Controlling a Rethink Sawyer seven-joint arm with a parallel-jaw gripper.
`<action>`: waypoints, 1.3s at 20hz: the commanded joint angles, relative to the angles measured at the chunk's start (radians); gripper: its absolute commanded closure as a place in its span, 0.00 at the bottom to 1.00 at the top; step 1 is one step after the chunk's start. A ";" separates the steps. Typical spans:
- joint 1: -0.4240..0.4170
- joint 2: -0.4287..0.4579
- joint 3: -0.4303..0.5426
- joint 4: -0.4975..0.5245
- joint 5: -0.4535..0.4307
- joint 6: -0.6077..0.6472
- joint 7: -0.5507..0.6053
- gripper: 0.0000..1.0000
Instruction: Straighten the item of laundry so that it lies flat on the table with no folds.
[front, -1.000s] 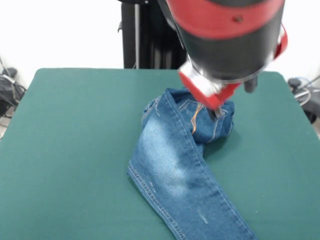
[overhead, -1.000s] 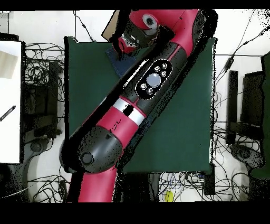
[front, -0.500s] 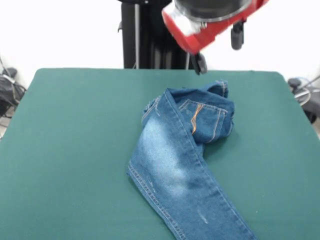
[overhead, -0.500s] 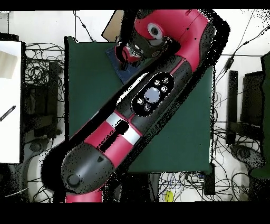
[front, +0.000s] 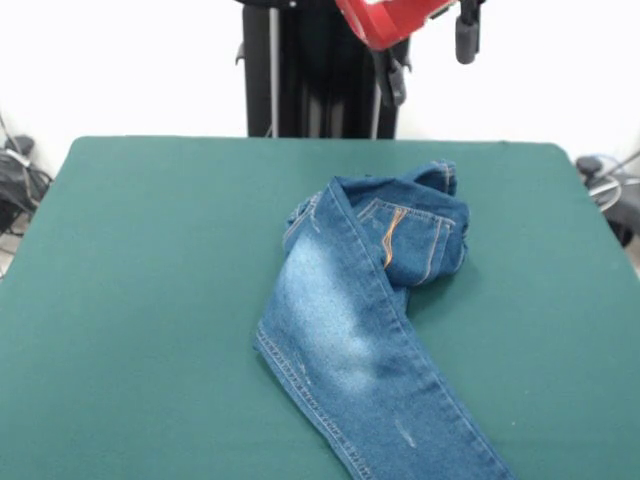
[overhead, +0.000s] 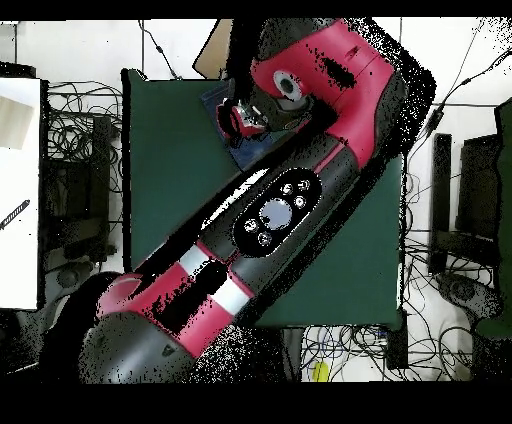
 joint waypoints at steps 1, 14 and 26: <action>0.037 -0.078 0.192 0.172 -0.143 -0.160 0.095 0.00; 0.056 -0.163 0.336 0.273 -0.260 -0.318 0.139 0.00; 0.072 -0.247 0.440 0.396 -0.329 -0.475 0.162 0.00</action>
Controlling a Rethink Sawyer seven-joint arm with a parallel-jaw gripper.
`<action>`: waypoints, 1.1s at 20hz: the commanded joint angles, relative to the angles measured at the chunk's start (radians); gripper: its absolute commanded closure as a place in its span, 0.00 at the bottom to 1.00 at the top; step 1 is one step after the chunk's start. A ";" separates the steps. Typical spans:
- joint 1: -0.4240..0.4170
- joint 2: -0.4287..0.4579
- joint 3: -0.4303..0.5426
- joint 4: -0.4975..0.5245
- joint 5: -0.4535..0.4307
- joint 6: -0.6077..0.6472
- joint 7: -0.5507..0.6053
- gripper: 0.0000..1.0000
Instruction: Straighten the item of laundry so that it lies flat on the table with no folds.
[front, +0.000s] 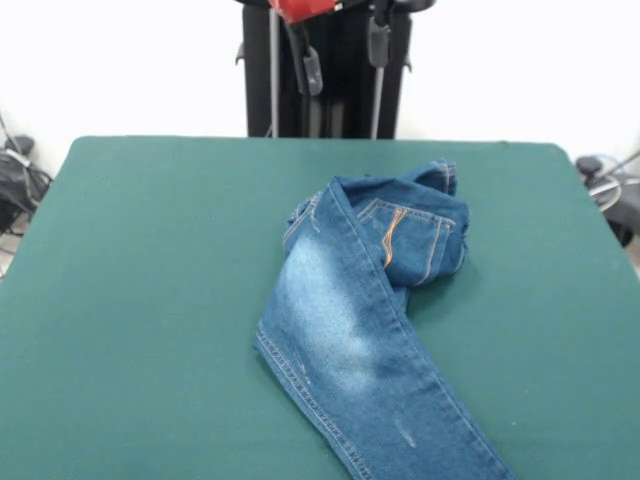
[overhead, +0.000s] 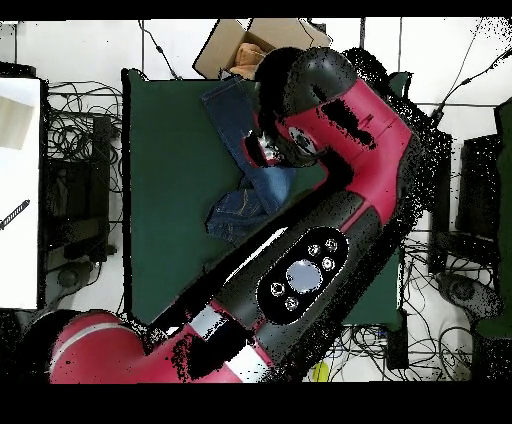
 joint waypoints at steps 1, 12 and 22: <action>0.029 -0.043 0.187 0.166 -0.055 -0.159 0.162 0.00; 0.053 -0.137 0.276 0.301 -0.099 -0.449 0.110 0.00; 0.072 -0.238 0.332 0.425 -0.158 -0.584 0.159 0.00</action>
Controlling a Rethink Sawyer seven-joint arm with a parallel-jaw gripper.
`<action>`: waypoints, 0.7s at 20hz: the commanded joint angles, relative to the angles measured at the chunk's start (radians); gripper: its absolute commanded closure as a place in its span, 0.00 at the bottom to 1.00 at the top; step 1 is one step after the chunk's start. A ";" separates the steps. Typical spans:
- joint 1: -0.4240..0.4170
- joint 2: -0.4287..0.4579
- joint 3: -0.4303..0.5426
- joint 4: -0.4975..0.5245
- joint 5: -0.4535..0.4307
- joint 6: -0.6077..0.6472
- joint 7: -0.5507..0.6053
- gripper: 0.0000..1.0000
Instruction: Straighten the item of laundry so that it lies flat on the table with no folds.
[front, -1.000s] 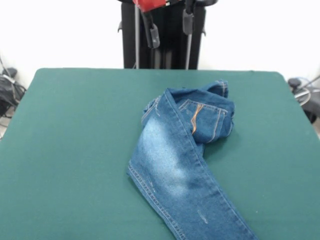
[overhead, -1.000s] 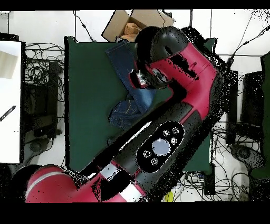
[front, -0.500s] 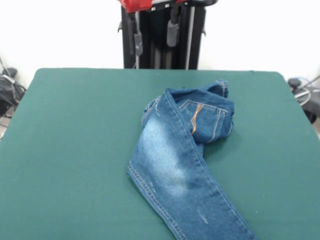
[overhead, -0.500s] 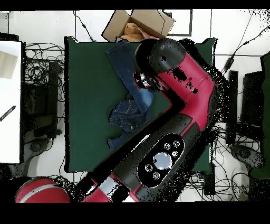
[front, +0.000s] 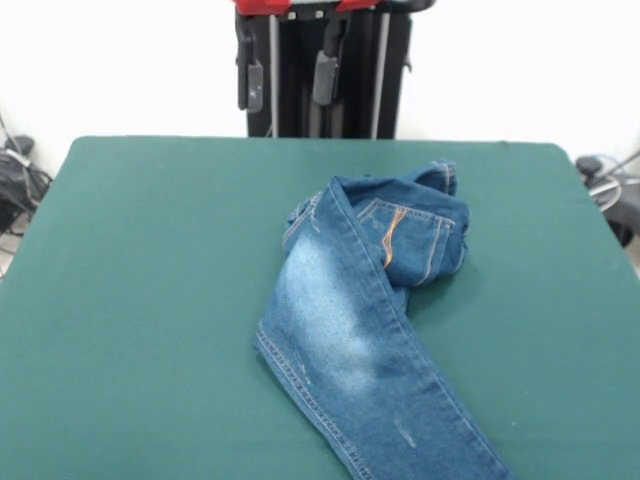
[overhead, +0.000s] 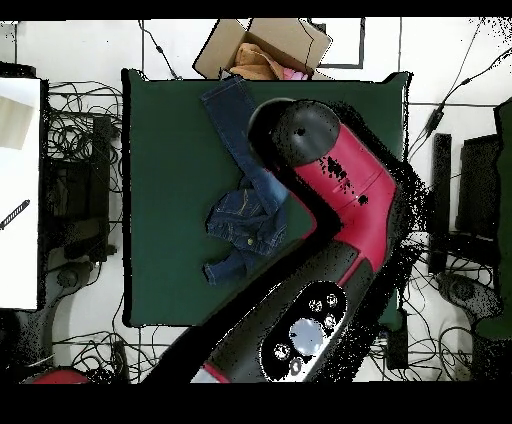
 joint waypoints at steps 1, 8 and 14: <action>0.022 -0.066 0.182 0.200 -0.067 -0.086 0.161 0.00; 0.017 -0.127 0.233 0.276 -0.088 -0.157 0.142 0.00; 0.063 -0.187 0.206 0.360 -0.109 -0.167 0.228 0.00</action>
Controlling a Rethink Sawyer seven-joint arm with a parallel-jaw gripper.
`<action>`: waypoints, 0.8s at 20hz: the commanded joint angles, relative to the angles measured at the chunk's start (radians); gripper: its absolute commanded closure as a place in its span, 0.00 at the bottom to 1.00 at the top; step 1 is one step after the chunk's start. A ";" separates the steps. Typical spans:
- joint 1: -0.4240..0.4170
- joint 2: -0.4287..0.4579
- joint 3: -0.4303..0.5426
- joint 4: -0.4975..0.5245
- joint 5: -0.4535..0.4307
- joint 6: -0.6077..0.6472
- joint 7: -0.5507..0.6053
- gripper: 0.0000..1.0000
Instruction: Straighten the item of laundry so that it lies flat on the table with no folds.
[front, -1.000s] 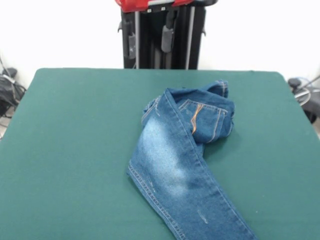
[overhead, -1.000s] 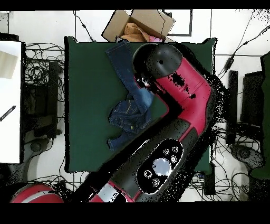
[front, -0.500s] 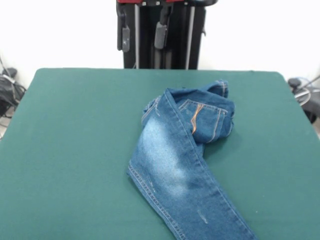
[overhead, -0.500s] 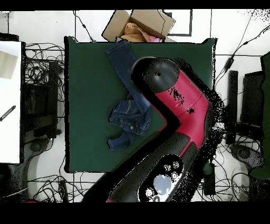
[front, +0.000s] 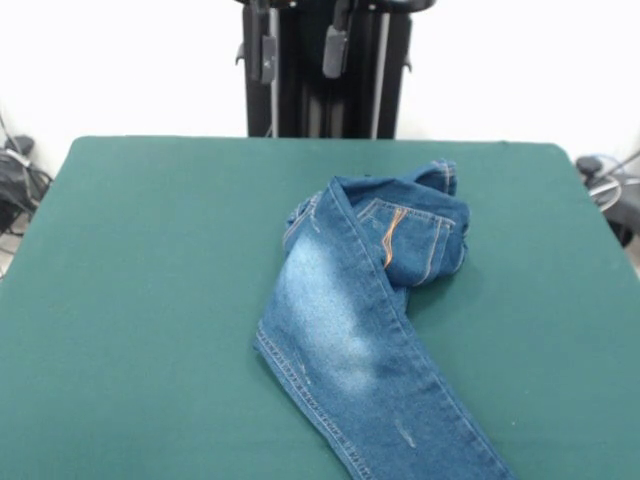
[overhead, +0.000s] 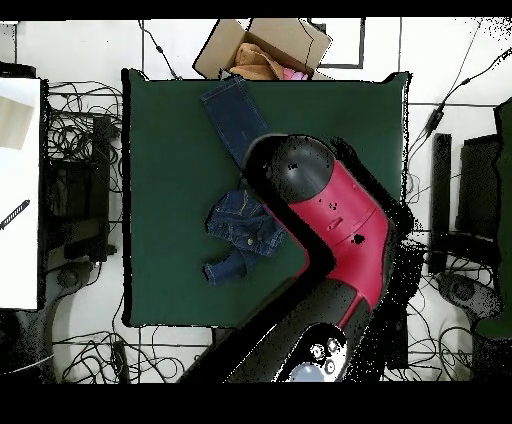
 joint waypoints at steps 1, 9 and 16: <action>0.043 -0.075 0.147 0.220 -0.047 -0.087 0.228 0.00; 0.054 -0.121 0.169 0.324 -0.036 -0.185 0.242 0.00; 0.057 -0.114 0.180 0.351 -0.059 -0.187 0.289 0.00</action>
